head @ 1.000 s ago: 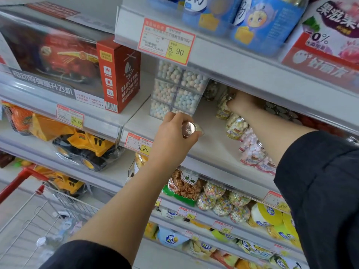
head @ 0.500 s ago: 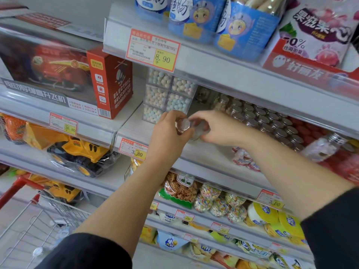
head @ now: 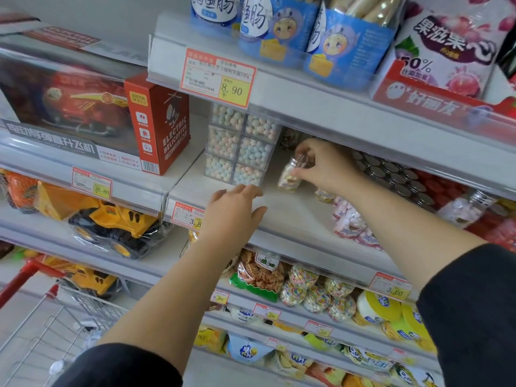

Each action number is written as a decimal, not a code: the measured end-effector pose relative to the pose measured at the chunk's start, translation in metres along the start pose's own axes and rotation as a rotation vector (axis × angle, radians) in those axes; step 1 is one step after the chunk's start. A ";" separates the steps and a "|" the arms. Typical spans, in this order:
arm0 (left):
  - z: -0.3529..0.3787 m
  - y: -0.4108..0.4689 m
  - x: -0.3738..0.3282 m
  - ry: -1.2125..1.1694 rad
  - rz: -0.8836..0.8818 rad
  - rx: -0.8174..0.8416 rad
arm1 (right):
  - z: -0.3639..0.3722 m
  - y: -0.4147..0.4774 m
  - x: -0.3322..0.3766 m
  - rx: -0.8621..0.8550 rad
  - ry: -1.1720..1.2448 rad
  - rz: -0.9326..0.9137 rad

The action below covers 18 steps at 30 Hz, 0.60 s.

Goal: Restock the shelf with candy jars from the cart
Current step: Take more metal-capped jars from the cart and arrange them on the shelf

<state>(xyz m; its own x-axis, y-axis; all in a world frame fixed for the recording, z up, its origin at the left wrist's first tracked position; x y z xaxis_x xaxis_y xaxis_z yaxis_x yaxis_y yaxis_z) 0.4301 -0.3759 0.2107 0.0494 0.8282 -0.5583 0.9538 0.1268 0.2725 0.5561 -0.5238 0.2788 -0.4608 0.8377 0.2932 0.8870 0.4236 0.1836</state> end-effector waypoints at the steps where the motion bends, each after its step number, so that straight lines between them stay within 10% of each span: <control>1: 0.003 -0.001 0.001 0.063 0.014 0.008 | -0.002 0.005 -0.008 -0.026 -0.025 0.044; 18: 0.010 -0.002 0.002 0.172 0.063 -0.024 | -0.005 0.011 -0.043 -0.078 -0.190 0.289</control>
<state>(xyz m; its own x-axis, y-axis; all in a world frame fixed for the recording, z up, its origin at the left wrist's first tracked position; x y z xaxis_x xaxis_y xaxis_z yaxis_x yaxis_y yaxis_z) 0.4315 -0.3798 0.2013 0.0553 0.9156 -0.3982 0.9430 0.0832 0.3223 0.5849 -0.5568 0.2733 -0.1712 0.9713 0.1648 0.9715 0.1386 0.1922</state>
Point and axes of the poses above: each hand's wrist, its own y-axis towards the middle knuckle, its own z-axis out of the palm, x = y × z, the point moved 8 cm from there along y, towards the middle knuckle, and after that the axes turned 4 degrees about -y, right-handed, at the moved point
